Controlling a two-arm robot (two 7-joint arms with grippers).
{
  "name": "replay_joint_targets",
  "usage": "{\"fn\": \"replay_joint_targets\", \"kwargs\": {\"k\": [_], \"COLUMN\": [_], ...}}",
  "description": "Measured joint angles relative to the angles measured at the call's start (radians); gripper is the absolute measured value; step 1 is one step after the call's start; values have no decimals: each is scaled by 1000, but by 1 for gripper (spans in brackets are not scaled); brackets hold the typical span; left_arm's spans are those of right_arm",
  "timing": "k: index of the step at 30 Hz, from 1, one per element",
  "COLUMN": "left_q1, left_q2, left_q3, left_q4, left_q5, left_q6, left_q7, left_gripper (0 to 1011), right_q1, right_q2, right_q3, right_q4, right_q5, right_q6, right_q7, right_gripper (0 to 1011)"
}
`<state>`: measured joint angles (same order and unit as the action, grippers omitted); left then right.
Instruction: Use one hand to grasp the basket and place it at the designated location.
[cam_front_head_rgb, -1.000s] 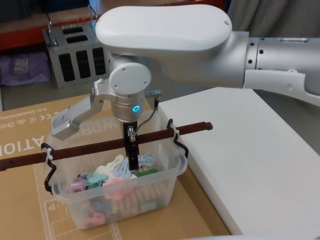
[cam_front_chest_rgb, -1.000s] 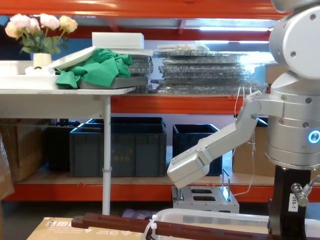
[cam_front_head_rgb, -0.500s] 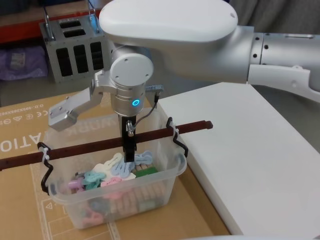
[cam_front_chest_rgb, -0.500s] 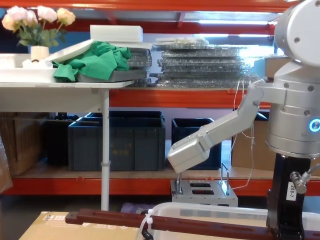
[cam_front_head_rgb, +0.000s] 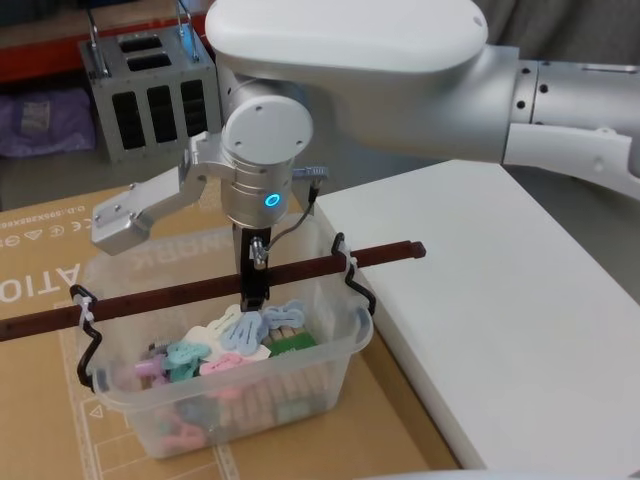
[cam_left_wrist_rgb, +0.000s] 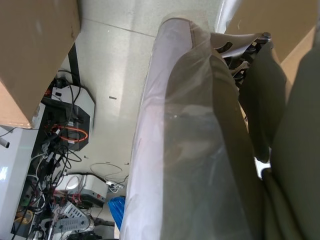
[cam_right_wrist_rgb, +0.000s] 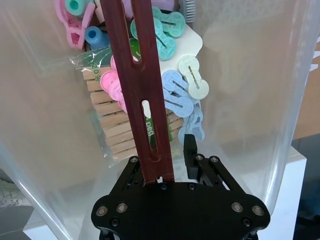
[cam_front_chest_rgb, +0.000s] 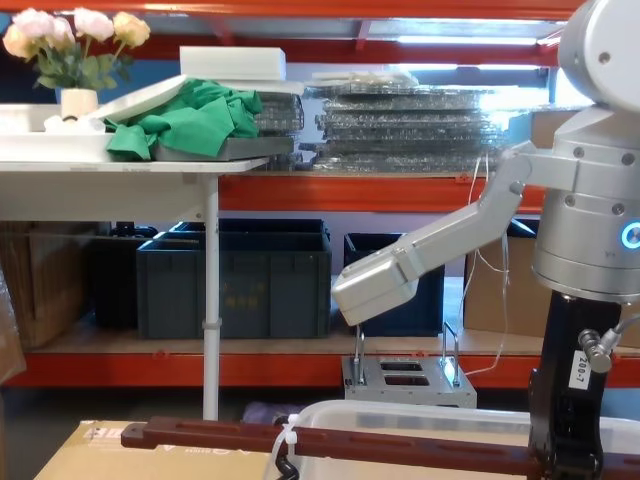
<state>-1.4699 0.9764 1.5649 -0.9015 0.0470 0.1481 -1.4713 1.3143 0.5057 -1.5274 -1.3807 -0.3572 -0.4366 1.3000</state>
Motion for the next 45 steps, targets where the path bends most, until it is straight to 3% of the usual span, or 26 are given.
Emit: {"fn": "replay_joint_targets", "kwargs": {"k": [6, 11, 28, 36, 45], "left_q1": [0, 0, 0, 0, 0], "left_q2": [0, 0, 0, 0, 0], "left_q3": [0, 0, 0, 0, 0], "left_q4": [0, 0, 0, 0, 0], "left_q5": [0, 0, 0, 0, 0], "left_q6": [0, 0, 0, 0, 0], "left_q7": [0, 0, 0, 0, 0], "left_gripper": [0, 0, 0, 0, 0], "right_q1": [2, 3, 0, 5, 2], "right_q2": [16, 30, 74, 106, 165], "right_q3": [15, 31, 95, 146, 226], "right_q4": [-26, -40, -62, -62, -45], "right_q5": [17, 33, 92, 144, 240], "right_q6": [6, 12, 11, 9, 16], "right_q7": [-4, -7, -19, -26, -30], "right_gripper": [241, 93, 0, 0, 0]}}
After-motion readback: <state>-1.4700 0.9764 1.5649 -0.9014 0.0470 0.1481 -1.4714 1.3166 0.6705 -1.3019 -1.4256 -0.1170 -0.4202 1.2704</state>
